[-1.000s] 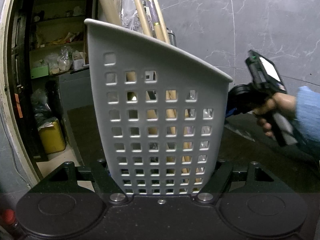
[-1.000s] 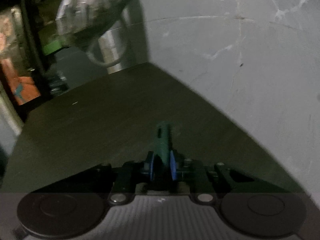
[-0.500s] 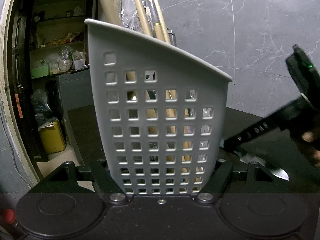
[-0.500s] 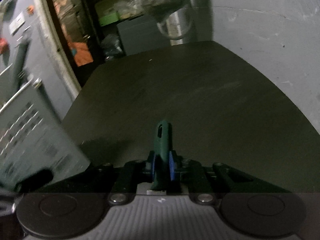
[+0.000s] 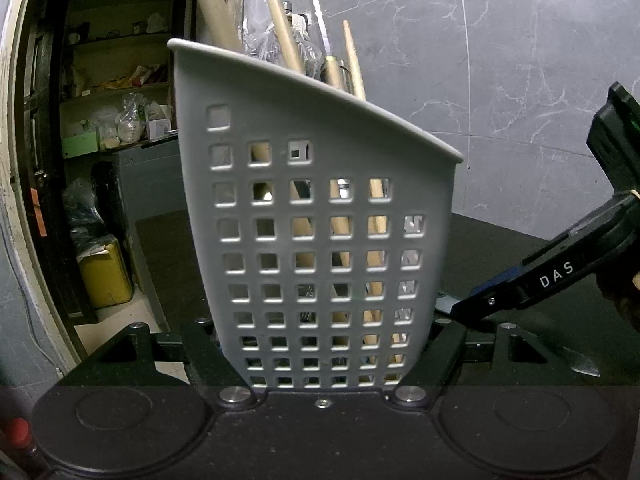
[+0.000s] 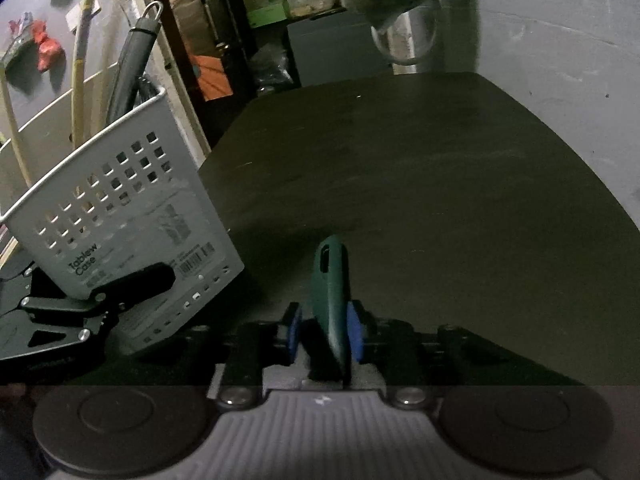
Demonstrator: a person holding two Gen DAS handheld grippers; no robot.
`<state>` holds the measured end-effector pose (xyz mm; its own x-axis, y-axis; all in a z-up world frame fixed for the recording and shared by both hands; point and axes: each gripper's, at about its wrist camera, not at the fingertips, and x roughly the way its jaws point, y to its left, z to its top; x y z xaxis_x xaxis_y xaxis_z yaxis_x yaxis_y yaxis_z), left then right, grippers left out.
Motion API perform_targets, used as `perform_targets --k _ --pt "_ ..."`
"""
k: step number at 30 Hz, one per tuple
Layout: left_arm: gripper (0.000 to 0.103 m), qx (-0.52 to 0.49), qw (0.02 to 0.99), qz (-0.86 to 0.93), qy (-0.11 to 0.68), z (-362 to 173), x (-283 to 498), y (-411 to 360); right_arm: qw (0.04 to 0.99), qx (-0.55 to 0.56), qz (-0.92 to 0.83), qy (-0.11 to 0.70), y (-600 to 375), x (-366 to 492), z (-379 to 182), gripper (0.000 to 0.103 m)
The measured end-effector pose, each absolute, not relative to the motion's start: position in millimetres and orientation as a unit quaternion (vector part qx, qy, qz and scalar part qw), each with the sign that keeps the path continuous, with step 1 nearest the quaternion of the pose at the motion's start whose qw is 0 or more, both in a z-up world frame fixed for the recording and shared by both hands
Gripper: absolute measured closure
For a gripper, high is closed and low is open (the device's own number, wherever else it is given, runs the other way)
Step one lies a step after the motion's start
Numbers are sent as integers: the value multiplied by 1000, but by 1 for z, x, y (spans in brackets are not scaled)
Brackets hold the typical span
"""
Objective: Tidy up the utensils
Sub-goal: 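Lift the green-handled knife with the right tool beside the basket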
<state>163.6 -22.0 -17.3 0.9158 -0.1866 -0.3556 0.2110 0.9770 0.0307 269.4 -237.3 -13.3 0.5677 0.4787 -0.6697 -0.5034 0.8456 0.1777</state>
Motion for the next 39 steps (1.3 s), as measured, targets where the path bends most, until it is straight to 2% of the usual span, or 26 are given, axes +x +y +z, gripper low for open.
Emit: perform_targets --k 1,2,12,14,17,20,25,29,31,39 --pt "27 34 978 -101 178 -17 164 -22 885 -24 279 373 -236 270 -12 58" --pt "27 34 978 -101 178 -17 163 -22 884 -30 281 373 -236 269 -11 57" --pt "27 35 978 -101 179 -17 163 -22 862 -90 308 393 -222 289 -5 54" --pt "27 35 978 -101 178 -17 163 -22 855 -107 314 399 -219 290 -3 56" --pt "27 35 978 -101 178 -17 163 -22 847 -130 318 405 -213 291 0 66" --pt "27 35 978 -101 179 -17 163 -22 840 -143 328 408 -211 289 2 80" --pt "27 35 978 -101 179 -17 164 -22 842 -206 310 391 -195 273 5 84" --pt "27 34 978 -101 178 -17 164 -22 827 -413 240 296 -160 227 -13 84" --pt "27 34 978 -101 179 -17 164 -23 812 -469 226 265 -150 208 -23 84" --pt "27 34 978 -101 179 -17 164 -23 792 -541 196 205 -137 165 -46 84"
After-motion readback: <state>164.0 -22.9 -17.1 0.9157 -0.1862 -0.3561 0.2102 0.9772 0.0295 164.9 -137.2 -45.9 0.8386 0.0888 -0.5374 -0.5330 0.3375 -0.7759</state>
